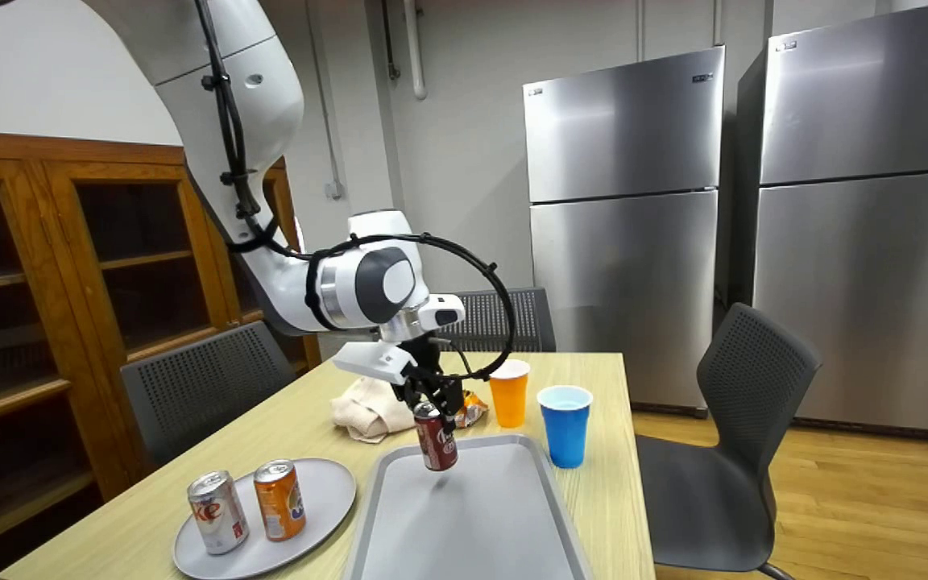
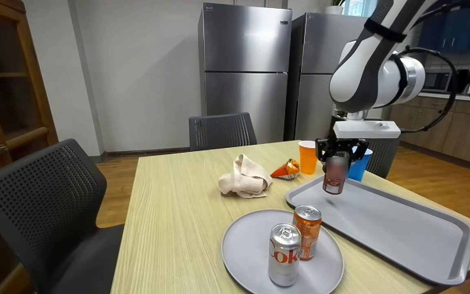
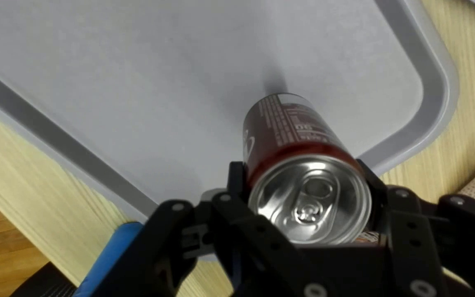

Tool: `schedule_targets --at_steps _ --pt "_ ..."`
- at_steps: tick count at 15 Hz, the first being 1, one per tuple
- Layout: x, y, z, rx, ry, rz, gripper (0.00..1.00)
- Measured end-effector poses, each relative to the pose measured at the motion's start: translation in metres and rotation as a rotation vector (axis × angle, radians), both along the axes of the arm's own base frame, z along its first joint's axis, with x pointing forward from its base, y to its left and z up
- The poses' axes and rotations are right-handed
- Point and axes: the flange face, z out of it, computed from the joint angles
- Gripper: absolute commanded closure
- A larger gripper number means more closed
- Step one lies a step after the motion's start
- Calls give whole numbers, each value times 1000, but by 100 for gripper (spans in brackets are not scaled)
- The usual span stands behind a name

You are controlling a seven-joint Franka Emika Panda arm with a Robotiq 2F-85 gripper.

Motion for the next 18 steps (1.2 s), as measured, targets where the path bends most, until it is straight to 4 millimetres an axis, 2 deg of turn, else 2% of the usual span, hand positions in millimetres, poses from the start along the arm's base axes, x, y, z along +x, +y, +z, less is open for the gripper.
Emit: schedule_targets --at_steps 5,9,15,16,17,18 --pt "-5 -39 -4 2 8 -43 62" --pt "-4 -61 -14 -8 21 -78 62" --pt "5 -77 -31 -26 36 -96 62" --pt "7 -78 -33 -27 37 -97 12" --pt "8 -78 -34 -28 38 -96 11" --pt "9 -79 -35 -29 37 -96 5"
